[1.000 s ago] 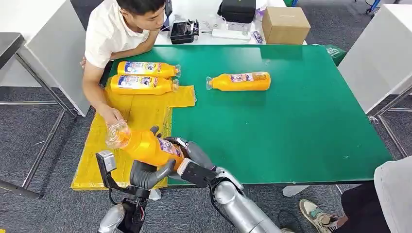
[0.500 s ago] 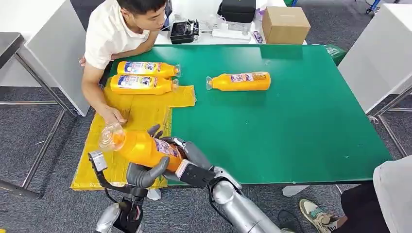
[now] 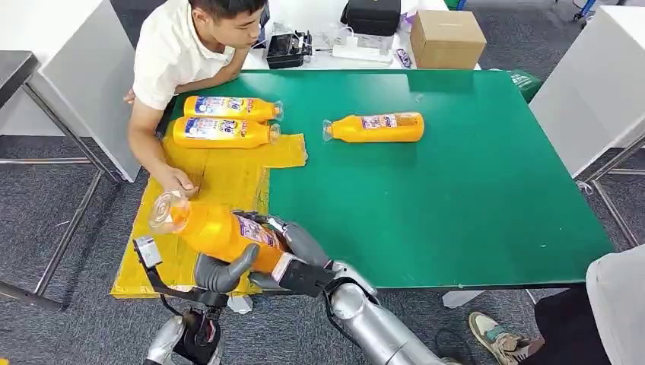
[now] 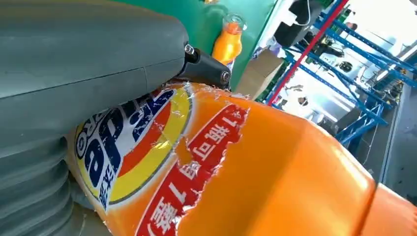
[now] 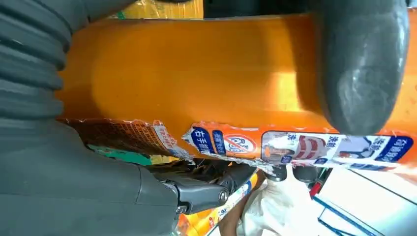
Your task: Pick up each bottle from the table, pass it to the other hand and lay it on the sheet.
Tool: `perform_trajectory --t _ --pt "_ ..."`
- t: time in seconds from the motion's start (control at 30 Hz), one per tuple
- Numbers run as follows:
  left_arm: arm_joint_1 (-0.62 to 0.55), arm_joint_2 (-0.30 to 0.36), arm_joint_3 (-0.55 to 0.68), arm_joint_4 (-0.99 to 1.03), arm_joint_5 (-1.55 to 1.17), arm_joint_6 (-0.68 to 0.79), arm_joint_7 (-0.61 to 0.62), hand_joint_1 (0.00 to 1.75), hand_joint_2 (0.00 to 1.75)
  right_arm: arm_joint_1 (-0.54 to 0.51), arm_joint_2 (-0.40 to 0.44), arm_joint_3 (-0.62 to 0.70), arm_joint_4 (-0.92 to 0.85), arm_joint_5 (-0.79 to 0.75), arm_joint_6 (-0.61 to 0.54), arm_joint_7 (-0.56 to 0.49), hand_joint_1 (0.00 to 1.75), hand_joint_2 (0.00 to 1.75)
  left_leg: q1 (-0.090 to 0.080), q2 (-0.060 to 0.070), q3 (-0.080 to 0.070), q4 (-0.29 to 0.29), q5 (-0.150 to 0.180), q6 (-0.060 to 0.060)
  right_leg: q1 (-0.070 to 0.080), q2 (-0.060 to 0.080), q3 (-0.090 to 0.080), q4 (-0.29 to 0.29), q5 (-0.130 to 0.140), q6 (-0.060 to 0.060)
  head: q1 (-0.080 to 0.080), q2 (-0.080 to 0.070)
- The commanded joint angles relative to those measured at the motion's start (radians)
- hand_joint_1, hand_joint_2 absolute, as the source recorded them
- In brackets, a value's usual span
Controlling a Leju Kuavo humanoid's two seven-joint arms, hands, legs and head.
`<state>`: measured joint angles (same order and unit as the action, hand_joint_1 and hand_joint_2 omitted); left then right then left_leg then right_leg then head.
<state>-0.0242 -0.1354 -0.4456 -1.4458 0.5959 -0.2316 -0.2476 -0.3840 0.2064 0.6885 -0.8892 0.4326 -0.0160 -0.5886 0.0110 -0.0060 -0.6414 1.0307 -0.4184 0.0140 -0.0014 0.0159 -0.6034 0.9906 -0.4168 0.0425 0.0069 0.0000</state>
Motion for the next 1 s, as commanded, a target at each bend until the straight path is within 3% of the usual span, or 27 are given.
perform_trajectory --t 0.03,0.13,0.2,0.27,0.5,1.0 --pt "-0.055 -0.015 0.019 0.034 -0.009 0.053 -0.018 1.75 1.75 0.022 -0.012 0.086 0.003 0.068 -0.083 -0.011 0.0 0.0 0.0 -0.002 0.004 -0.001 -0.001 0.0 0.0 -0.004 0.005 -0.001 -0.002 -0.001 0.0 0.0" --pt "-0.102 0.012 0.067 0.09 -0.173 0.327 0.018 1.75 1.75 0.076 -0.041 0.129 -0.086 0.139 -0.174 -0.018 0.0 0.0 0.0 -0.002 0.004 -0.001 -0.001 0.0 0.0 -0.004 0.004 -0.001 -0.002 -0.001 0.0 0.0" --pt "-0.15 0.026 0.083 0.154 -0.237 0.365 -0.015 1.75 1.75 0.104 -0.063 0.159 -0.142 0.154 -0.197 -0.019 0.0 0.0 0.0 -0.003 0.003 -0.001 0.0 0.0 0.0 -0.004 0.004 -0.001 -0.001 -0.001 0.0 0.0" --pt "-0.198 0.06 0.077 0.203 -0.514 0.499 -0.062 1.75 1.75 0.109 -0.085 0.194 -0.183 0.201 -0.233 0.009 0.0 0.0 0.0 -0.005 0.004 -0.002 0.0 -0.001 0.0 -0.006 0.005 -0.001 -0.002 -0.001 0.0 0.0" --pt "-0.279 0.096 0.174 0.216 -1.071 0.518 0.047 1.75 1.75 0.11 -0.114 0.186 -0.237 0.279 -0.258 0.037 0.0 0.0 0.001 -0.001 0.004 -0.002 0.0 -0.001 0.001 -0.004 0.004 -0.001 -0.001 -0.001 0.0 0.0" --pt "-0.285 0.08 0.186 0.222 -1.103 0.487 0.052 1.75 1.75 0.111 -0.11 0.18 -0.228 0.291 -0.261 0.034 0.0 0.0 0.0 -0.002 0.001 -0.001 0.001 -0.001 0.0 -0.002 0.002 0.0 0.0 -0.001 0.0 0.0"
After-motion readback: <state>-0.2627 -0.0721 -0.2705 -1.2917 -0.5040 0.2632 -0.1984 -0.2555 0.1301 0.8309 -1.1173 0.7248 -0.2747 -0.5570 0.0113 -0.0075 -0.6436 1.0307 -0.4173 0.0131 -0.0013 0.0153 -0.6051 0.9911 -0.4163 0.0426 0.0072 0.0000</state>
